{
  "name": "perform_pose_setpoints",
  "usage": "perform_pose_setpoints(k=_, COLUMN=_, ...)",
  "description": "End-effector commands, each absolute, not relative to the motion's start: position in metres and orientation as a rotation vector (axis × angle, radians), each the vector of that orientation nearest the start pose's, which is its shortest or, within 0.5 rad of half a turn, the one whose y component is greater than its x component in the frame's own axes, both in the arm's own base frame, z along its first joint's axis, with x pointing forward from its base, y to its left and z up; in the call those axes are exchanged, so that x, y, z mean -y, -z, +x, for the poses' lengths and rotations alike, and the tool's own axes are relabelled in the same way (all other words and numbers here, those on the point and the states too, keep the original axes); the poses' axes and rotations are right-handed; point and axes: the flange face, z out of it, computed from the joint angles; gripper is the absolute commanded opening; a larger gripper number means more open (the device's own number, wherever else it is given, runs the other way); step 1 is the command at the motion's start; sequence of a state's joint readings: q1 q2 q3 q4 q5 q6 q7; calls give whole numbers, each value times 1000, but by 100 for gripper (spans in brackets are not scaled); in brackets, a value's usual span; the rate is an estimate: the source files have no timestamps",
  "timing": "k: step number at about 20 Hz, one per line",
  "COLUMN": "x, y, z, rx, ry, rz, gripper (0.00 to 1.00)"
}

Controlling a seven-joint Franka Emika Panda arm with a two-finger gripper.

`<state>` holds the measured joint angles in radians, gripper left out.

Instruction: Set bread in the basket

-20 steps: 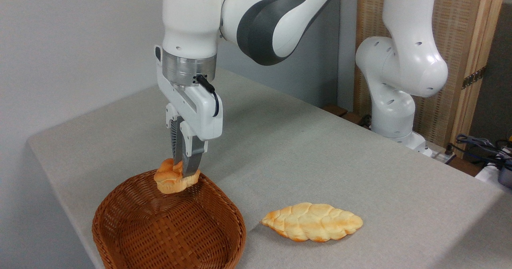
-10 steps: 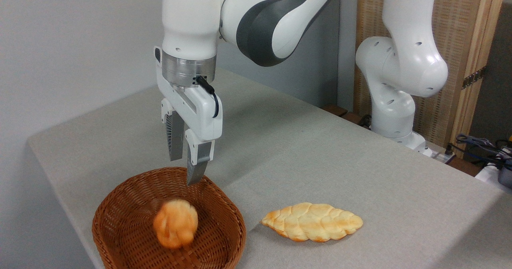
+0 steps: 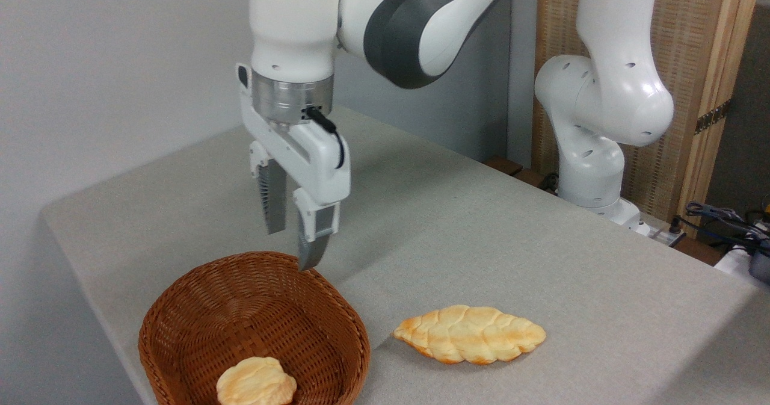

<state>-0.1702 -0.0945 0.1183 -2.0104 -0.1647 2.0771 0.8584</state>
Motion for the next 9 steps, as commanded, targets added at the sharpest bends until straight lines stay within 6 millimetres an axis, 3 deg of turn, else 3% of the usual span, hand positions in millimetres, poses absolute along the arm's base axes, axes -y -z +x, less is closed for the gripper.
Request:
perform_pose_setpoints(k=1, x=15, y=-525, z=527, rx=-1329, ry=213, rz=-2896, gripper=100)
perform_pose_setpoints(k=9, x=10, y=-518, z=520, rx=-1357, ry=72, rz=-2853, gripper=100)
